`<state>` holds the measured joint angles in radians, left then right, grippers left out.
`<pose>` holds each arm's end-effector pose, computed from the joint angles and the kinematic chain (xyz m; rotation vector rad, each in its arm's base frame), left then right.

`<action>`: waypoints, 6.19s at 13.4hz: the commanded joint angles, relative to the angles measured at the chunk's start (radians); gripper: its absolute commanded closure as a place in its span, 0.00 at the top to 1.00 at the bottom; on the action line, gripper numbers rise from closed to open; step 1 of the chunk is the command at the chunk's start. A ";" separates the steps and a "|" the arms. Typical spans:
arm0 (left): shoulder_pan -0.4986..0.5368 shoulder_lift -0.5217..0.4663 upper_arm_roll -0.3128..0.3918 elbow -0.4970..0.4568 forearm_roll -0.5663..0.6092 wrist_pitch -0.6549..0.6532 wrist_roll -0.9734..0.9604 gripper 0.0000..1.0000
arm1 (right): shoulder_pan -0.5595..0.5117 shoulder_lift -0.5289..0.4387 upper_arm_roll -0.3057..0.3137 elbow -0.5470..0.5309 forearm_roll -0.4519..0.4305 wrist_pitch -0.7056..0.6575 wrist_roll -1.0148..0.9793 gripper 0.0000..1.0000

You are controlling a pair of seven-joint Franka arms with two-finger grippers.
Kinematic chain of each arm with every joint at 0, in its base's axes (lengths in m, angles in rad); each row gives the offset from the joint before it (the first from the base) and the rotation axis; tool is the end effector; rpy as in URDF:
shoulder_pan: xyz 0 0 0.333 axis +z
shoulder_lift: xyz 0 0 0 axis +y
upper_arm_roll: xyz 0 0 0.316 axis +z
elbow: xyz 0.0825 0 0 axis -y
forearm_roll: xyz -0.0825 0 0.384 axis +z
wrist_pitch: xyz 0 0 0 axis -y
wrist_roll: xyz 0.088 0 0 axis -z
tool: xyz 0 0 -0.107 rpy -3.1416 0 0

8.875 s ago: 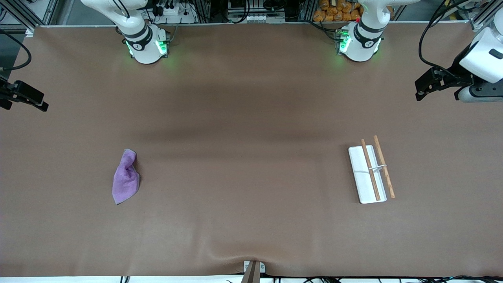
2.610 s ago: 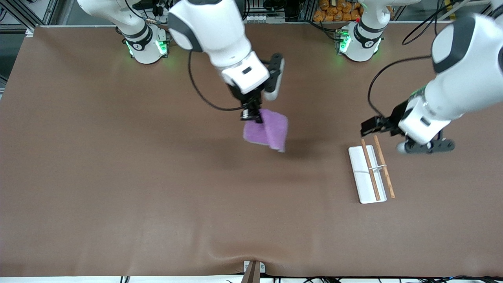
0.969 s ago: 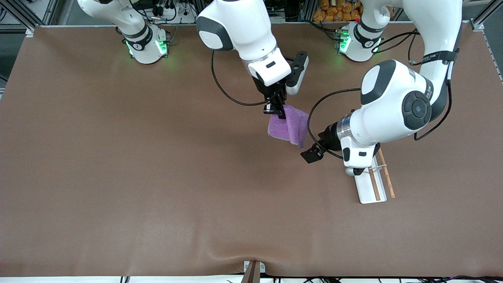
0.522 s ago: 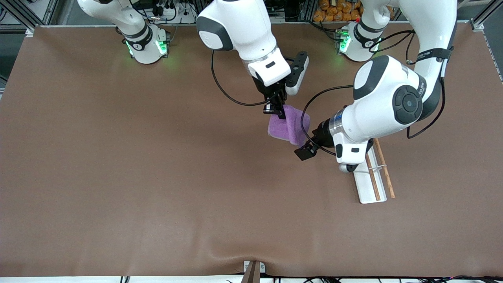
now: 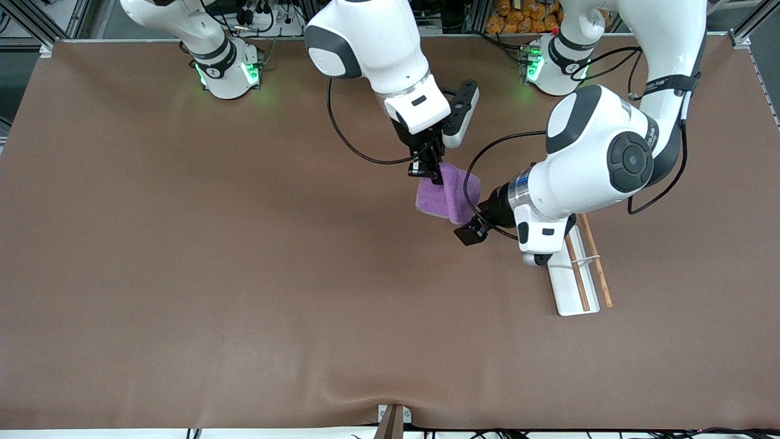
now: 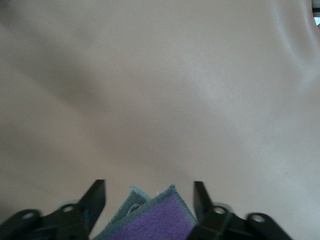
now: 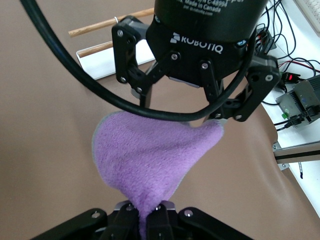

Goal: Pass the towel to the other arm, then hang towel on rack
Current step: 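Bring the left gripper to the hanging towel below the right gripper, then close the left gripper on the towel's lower end, then open the right gripper while the left gripper pulls the towel away, then carry the towel over the rack with the left gripper while the right gripper retracts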

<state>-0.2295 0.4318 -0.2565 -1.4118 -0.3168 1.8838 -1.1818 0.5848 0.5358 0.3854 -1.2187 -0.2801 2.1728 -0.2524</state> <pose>0.6141 -0.3164 0.4720 2.5749 1.1074 -0.3812 0.4892 0.5610 0.5316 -2.4336 -1.7262 -0.6888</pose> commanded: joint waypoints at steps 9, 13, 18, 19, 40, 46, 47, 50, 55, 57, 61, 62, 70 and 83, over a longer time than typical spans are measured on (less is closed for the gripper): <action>0.012 0.001 0.003 0.036 -0.087 -0.003 0.007 0.66 | 0.007 0.000 -0.003 0.005 -0.027 0.004 0.025 0.00; 0.007 0.010 0.003 0.036 -0.088 -0.003 0.036 0.66 | 0.007 0.001 -0.003 0.005 -0.027 0.004 0.027 0.00; 0.010 0.028 0.014 0.036 -0.163 -0.003 0.122 0.66 | 0.007 0.000 -0.003 0.005 -0.025 0.004 0.027 0.00; 0.010 0.036 0.014 0.036 -0.163 -0.002 0.129 0.66 | 0.007 0.000 -0.003 0.005 -0.025 0.004 0.027 0.00; 0.026 0.031 0.010 0.034 -0.226 -0.011 0.159 0.00 | 0.007 0.000 -0.003 0.004 -0.025 0.004 0.030 0.00; 0.085 -0.005 0.016 0.036 -0.216 -0.090 0.310 0.00 | 0.006 0.000 -0.003 0.004 -0.024 0.004 0.030 0.00; 0.114 -0.008 0.017 0.036 -0.216 -0.118 0.368 0.00 | 0.006 -0.002 -0.003 0.004 -0.024 0.004 0.030 0.00; 0.180 -0.015 0.016 0.036 -0.216 -0.167 0.484 0.00 | 0.004 0.000 -0.003 0.004 -0.024 0.002 0.030 0.00; 0.222 -0.038 0.016 0.036 -0.212 -0.186 0.570 0.00 | 0.004 0.000 -0.003 0.004 -0.024 0.002 0.032 0.00; 0.245 -0.045 0.014 0.036 -0.212 -0.216 0.635 0.00 | -0.002 -0.002 -0.003 0.004 -0.022 0.001 0.032 0.92; 0.263 -0.058 0.006 0.046 -0.212 -0.239 0.668 0.00 | -0.006 -0.002 -0.002 0.002 -0.022 -0.002 0.032 1.00; 0.262 -0.058 0.003 0.053 -0.212 -0.245 0.668 0.00 | -0.006 -0.002 -0.003 0.004 -0.022 -0.004 0.032 1.00; 0.196 -0.107 0.002 0.082 0.009 -0.253 0.666 0.00 | -0.097 -0.013 -0.002 -0.030 -0.016 -0.066 0.065 1.00; 0.150 -0.051 0.011 0.077 0.329 -0.242 0.674 0.00 | -0.350 -0.083 -0.020 -0.062 -0.016 -0.444 0.587 1.00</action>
<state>-0.0807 0.3762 -0.2464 -1.3391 -0.0400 1.6458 -0.5197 0.2918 0.5030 0.3487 -1.2307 -0.2922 1.7486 0.3047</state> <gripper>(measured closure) 0.991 0.000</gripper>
